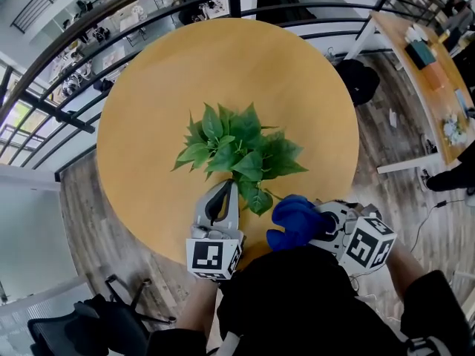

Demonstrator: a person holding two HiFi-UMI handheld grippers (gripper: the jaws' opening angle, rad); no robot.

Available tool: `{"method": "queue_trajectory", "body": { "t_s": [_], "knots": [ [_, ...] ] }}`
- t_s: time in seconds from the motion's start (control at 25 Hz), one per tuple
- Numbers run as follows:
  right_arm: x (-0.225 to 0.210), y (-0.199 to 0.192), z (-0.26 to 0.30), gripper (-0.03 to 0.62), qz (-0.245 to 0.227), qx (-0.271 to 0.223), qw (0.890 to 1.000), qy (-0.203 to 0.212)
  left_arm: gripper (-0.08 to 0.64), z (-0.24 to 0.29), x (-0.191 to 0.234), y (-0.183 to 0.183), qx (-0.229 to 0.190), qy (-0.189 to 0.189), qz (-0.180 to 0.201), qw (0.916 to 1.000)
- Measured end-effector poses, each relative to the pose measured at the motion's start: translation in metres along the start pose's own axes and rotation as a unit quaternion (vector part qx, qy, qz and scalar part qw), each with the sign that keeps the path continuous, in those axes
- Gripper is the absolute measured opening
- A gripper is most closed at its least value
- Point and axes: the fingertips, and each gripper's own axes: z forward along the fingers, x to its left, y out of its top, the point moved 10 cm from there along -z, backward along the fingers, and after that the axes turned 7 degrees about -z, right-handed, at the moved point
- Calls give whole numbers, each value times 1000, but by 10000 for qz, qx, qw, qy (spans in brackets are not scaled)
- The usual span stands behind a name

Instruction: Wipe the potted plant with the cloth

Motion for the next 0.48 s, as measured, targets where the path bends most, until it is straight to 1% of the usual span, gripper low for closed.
{"method": "queue_trajectory", "body": {
  "t_s": [0.12, 0.24, 0.32, 0.4, 0.48],
  "knots": [
    [-5, 1, 23, 152, -120, 86, 9998, -92, 3, 0, -2, 1, 14, 1, 26, 10000],
    [-7, 8, 42, 152, -61, -48, 10000, 44, 3, -1, -5, 0, 30, 14, 36, 10000],
    [-6, 16, 52, 152, -207, -56, 9997, 83, 3, -2, -6, 0, 42, 24, 55, 10000],
    [-3, 26, 50, 152, -317, -212, 9992, 154, 3, -4, -5, 2, 27, 35, 97, 9999],
    [0, 36, 44, 152, -236, -493, 9978, 376, 3, -6, -1, 4, -9, 77, 89, 9999]
  ]
}}
